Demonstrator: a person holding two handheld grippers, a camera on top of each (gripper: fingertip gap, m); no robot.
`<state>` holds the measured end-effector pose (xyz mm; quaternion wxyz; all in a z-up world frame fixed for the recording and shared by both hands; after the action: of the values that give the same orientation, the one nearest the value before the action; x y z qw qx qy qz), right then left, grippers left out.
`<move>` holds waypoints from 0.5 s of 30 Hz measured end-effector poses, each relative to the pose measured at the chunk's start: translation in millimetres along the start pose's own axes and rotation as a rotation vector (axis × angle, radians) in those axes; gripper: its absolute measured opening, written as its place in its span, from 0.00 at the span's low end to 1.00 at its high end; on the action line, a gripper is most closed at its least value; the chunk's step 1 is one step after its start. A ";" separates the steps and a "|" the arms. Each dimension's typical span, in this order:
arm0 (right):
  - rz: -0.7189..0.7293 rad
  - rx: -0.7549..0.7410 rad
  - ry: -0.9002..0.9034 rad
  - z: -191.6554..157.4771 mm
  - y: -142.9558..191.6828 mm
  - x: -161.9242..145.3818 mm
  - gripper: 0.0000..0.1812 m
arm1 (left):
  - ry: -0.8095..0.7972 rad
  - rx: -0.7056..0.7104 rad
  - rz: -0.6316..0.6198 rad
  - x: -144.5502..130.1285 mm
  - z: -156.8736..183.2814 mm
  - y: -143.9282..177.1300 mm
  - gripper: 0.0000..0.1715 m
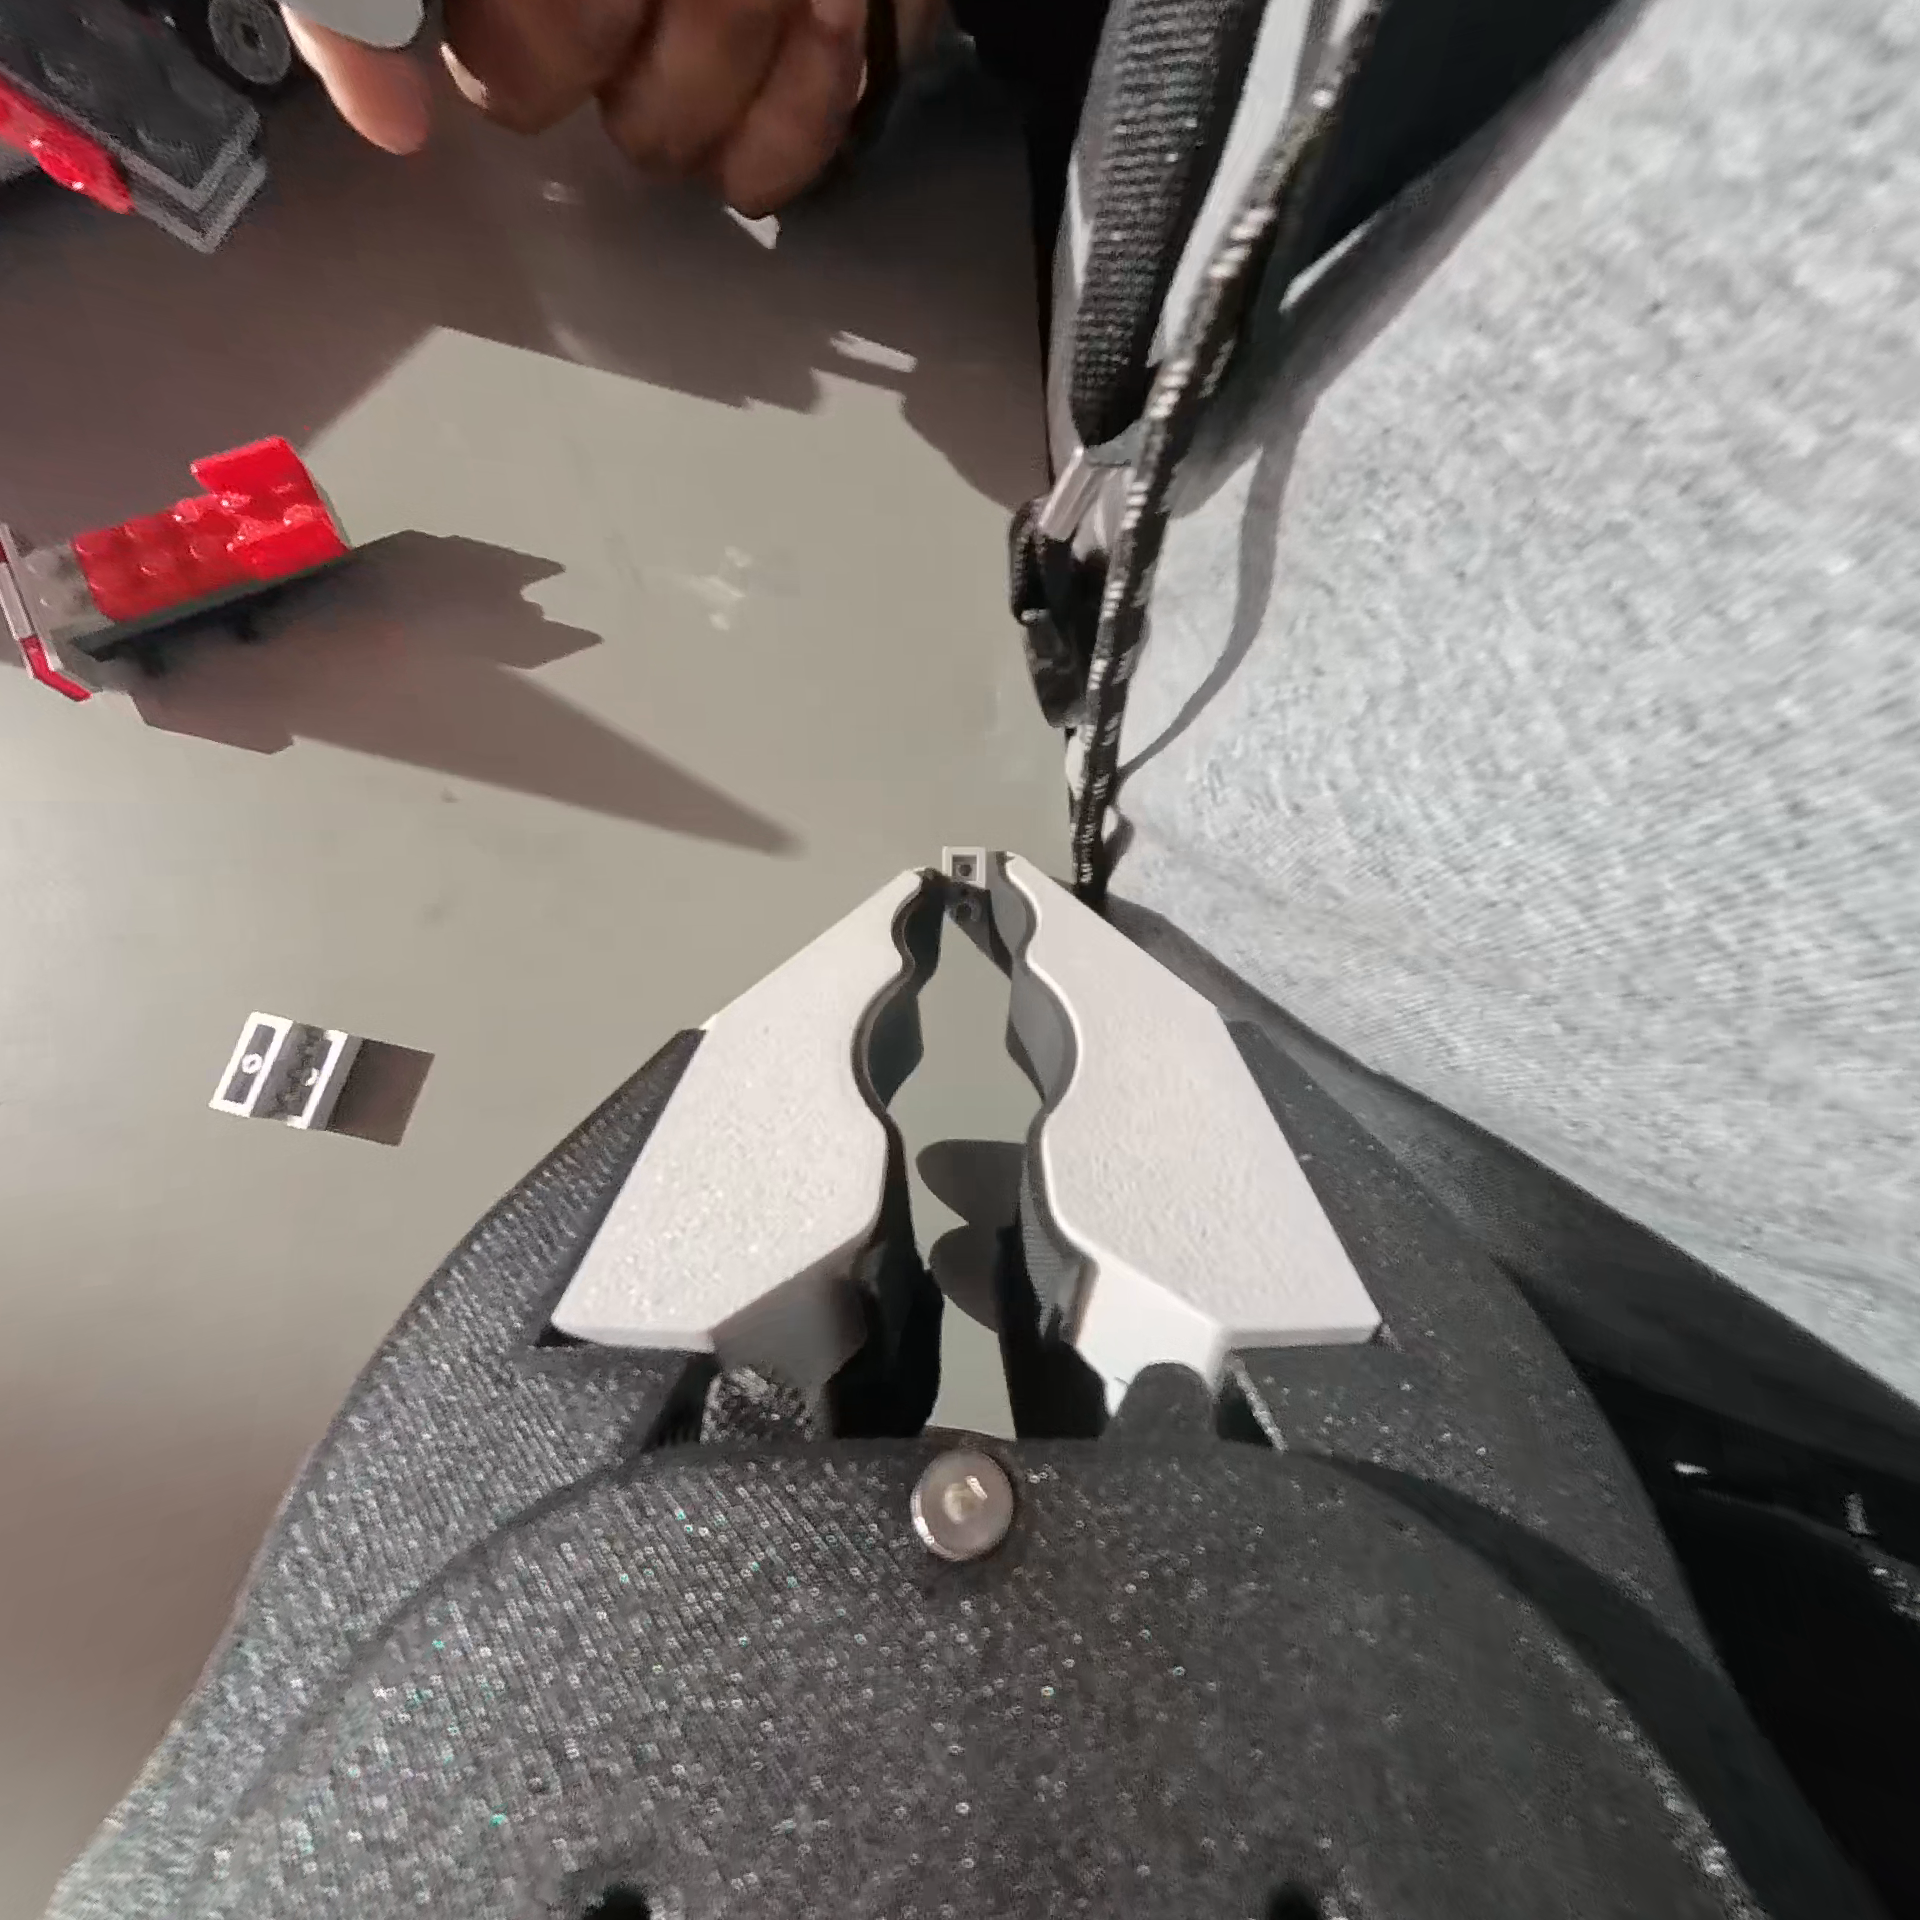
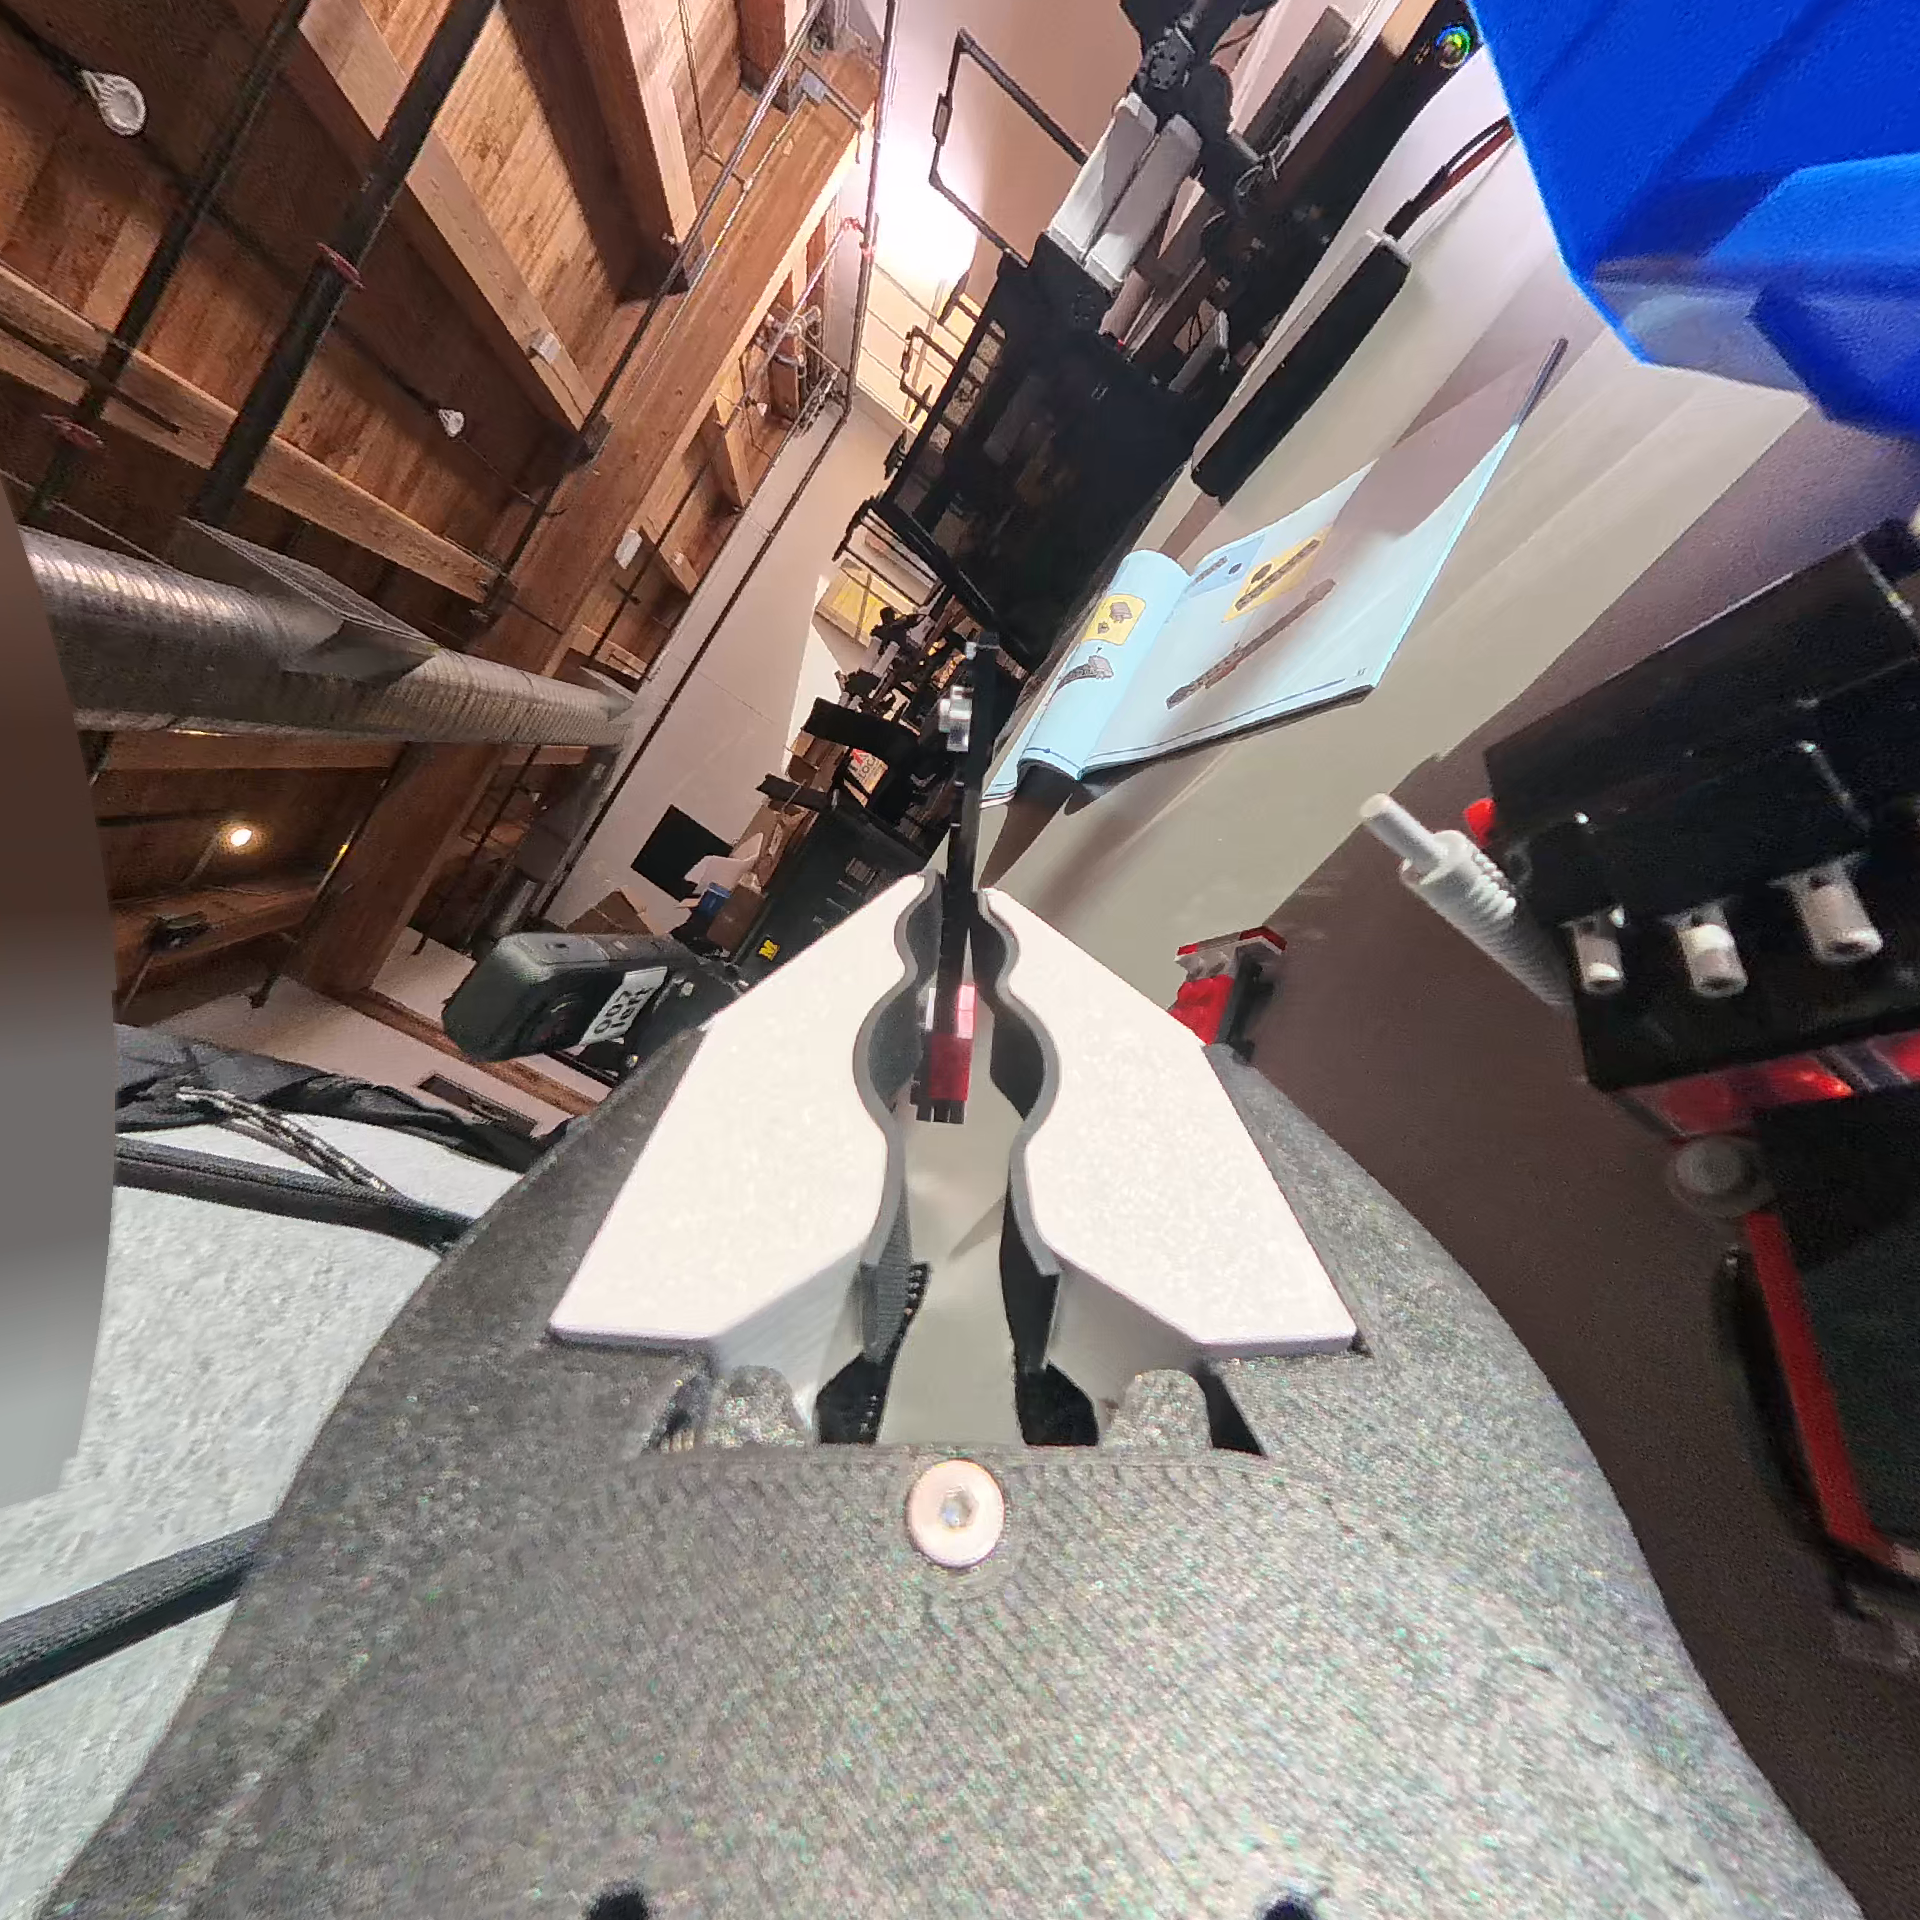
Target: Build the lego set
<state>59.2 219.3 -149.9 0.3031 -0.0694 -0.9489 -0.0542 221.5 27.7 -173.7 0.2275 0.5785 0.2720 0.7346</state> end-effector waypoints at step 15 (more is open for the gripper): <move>-0.015 -0.018 0.020 0.5 -7.1 1.1 0.03 | 0.453 0.350 0.344 -0.5 -112.2 69.2 0.08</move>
<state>56.9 212.4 -150.1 0.3118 -0.0647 -0.9457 -0.0657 111.0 -39.7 -148.7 -0.0689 0.4681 0.3363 0.8143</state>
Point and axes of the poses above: each gripper's, where its closed fingertips meet, y back along the fingers, x out of its top, z = x × y across the jaws, the point moved 9 cm from there along y, back along the fingers, and after that the axes turned 8 degrees about -x, right-handed, at the moved point
